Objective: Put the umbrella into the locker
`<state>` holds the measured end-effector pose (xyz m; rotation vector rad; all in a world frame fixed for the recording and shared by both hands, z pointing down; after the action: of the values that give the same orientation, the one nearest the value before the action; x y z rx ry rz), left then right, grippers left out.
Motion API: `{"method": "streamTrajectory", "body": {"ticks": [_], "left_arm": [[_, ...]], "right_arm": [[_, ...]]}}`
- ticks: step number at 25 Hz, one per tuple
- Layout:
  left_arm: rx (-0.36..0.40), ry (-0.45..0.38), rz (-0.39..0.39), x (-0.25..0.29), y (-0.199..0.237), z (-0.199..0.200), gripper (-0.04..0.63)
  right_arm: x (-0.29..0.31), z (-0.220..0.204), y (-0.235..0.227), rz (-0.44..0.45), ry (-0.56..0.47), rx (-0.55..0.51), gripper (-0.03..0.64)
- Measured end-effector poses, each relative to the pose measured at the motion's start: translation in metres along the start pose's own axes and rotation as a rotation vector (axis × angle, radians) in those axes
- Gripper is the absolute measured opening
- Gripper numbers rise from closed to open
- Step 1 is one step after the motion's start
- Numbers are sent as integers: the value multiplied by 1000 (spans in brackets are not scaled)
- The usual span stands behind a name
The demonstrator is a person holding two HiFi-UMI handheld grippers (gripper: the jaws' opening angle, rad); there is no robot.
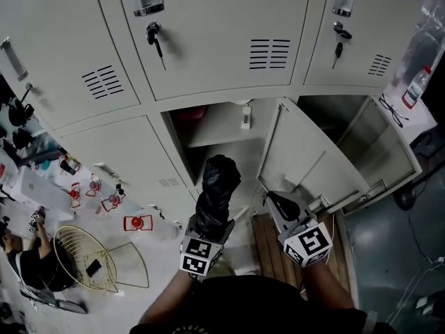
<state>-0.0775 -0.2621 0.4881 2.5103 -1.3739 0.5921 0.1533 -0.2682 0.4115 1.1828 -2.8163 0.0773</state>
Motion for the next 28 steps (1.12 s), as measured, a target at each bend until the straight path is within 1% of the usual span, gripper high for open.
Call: {"method": "streamTrajectory", "body": {"ticks": [5, 9, 17, 21, 28], "left_arm": [[-31, 30, -5, 13, 15, -3, 291], [-36, 55, -7, 20, 22, -6, 291], [-78, 102, -15, 34, 31, -14, 291], [-87, 125, -18, 41, 34, -17, 291], [-111, 159, -21, 55, 42, -23, 291]], "right_arm": [[15, 1, -6, 3, 9, 1, 32], [24, 1, -9, 0, 2, 8, 32], [32, 0, -12, 13, 21, 1, 32], [34, -1, -13, 5, 26, 12, 32], [38, -2, -14, 18, 43, 3, 32]]}}
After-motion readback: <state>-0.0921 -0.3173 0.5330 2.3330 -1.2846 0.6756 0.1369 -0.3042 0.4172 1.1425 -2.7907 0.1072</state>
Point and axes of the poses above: the fingertips, and each gripper's own axes: x forward along the fingers, y to its left, z out of its top, the point moved 10 cm from there along -x, backward along the fingers, and after that the axes turned 6 degrees about z, right-handed, at the moved point
